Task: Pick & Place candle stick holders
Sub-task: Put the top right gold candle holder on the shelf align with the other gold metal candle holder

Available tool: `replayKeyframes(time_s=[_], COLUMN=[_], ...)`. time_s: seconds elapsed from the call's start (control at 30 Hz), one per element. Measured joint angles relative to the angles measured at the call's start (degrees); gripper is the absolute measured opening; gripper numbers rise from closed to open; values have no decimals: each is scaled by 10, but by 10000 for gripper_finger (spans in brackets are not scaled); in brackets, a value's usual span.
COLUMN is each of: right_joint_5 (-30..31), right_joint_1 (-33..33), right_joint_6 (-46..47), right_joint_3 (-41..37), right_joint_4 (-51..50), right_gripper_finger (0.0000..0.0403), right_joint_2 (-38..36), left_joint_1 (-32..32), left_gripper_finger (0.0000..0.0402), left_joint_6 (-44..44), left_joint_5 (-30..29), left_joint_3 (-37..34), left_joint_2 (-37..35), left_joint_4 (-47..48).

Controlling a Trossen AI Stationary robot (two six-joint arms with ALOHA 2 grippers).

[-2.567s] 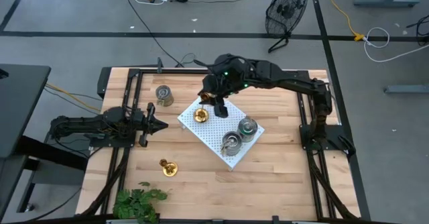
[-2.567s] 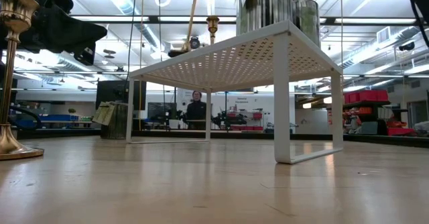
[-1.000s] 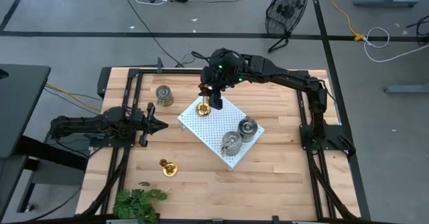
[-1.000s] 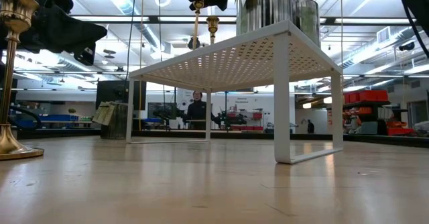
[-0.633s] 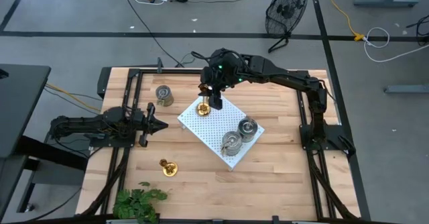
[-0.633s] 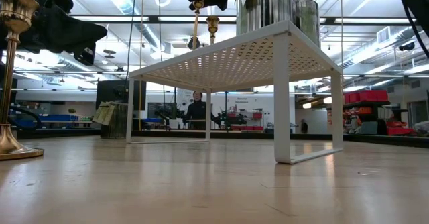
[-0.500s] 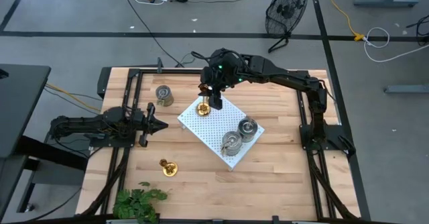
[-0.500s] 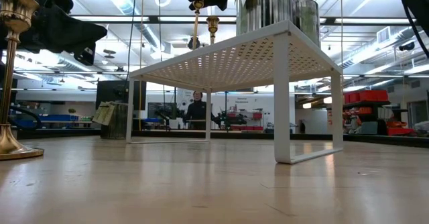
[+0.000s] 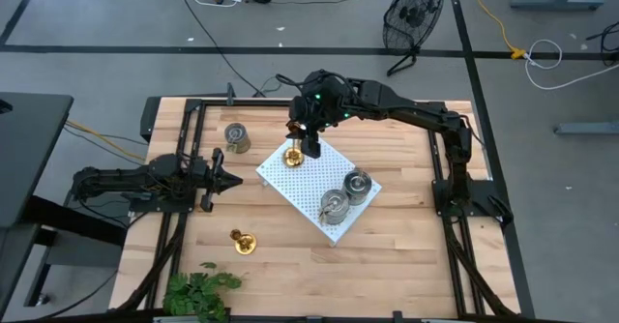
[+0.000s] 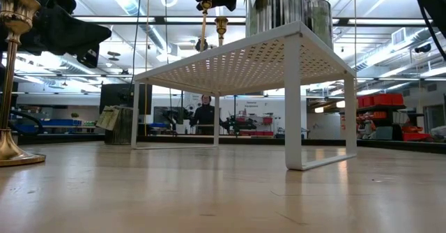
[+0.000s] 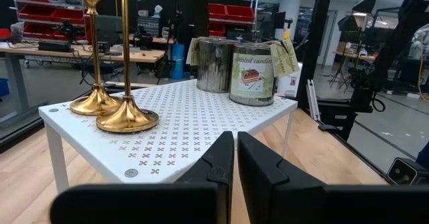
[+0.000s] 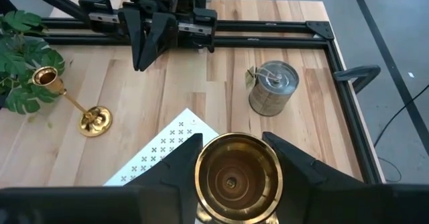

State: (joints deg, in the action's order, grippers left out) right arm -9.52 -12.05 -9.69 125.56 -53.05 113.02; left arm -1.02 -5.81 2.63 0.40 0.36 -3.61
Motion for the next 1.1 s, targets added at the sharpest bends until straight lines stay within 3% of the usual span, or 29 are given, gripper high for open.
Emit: replayKeyframes(time_s=[0.5,0.83,1.1], right_joint_5=[23,21,-3], right_joint_1=[0,0,0], right_joint_6=[0,-2,2], right_joint_3=[-1,-1,-1], right_joint_4=[8,11,16], right_gripper_finger=[151,212,236], right_joint_2=[0,0,0], left_joint_1=[0,0,0], left_gripper_finger=[25,25,25], left_joint_6=[0,0,0], left_joint_5=[0,0,0], left_joint_3=[0,0,0], left_joint_2=[0,0,0], left_joint_4=[0,0,0])
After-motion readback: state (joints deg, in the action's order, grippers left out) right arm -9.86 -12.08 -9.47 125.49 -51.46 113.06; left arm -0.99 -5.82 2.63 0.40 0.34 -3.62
